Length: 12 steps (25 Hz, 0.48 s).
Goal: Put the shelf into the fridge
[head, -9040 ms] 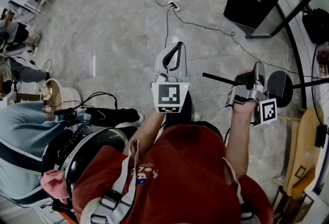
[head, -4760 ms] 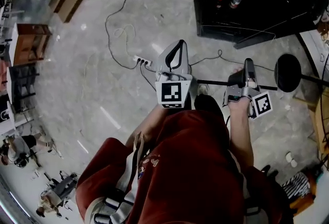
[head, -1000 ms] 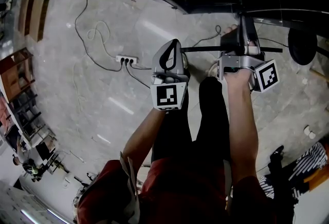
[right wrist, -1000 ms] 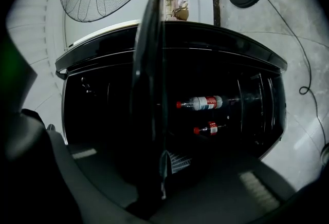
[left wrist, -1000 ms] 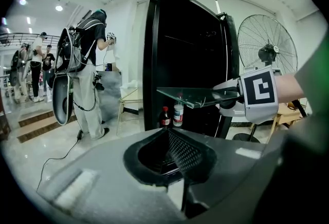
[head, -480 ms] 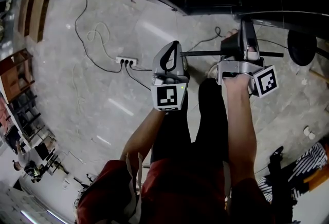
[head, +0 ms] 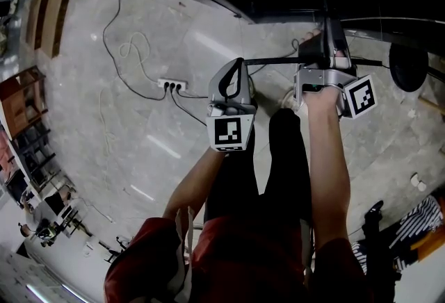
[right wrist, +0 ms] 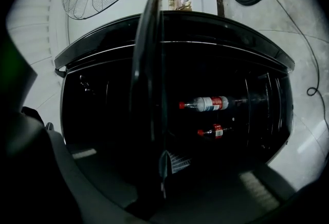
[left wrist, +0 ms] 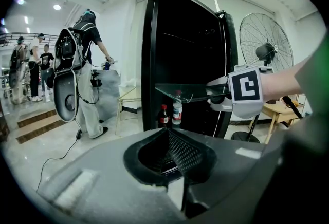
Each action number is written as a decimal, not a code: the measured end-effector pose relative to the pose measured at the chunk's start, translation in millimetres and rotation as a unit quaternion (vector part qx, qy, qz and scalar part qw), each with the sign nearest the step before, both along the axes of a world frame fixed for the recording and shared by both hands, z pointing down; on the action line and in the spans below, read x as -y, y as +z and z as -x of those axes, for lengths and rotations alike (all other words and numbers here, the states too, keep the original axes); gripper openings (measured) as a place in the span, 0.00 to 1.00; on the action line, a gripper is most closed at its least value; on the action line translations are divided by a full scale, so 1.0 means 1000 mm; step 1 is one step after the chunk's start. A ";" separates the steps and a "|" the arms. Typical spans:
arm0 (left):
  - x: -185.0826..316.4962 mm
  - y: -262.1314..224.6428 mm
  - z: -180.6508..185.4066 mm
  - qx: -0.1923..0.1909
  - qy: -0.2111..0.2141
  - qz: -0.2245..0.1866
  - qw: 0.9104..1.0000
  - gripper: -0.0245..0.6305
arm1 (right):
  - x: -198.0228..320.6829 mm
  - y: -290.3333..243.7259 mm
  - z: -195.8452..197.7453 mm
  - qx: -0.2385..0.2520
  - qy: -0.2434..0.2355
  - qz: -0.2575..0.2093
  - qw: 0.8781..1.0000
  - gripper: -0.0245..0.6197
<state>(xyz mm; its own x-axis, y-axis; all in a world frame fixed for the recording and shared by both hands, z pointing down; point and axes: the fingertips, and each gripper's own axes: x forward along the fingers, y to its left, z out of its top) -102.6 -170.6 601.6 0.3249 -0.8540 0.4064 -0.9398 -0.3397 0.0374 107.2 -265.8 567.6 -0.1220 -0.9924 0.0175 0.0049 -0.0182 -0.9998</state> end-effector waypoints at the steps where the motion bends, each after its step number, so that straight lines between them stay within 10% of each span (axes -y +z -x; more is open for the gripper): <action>1: 0.000 0.001 -0.001 0.000 0.000 0.000 1.000 0.05 | 0.003 0.001 0.000 0.000 0.000 -0.003 1.000 0.05; 12: 0.000 -0.001 0.002 0.003 -0.003 -0.001 1.000 0.05 | 0.037 0.002 0.002 0.002 -0.002 -0.018 1.000 0.05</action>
<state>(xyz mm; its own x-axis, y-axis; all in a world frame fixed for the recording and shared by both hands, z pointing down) -104.6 -171.0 601.0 0.3169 -0.8566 0.4071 -0.9422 -0.3337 0.0311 105.5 -303.1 569.9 -0.1254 -0.9919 -0.0195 0.0099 0.0184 -0.9998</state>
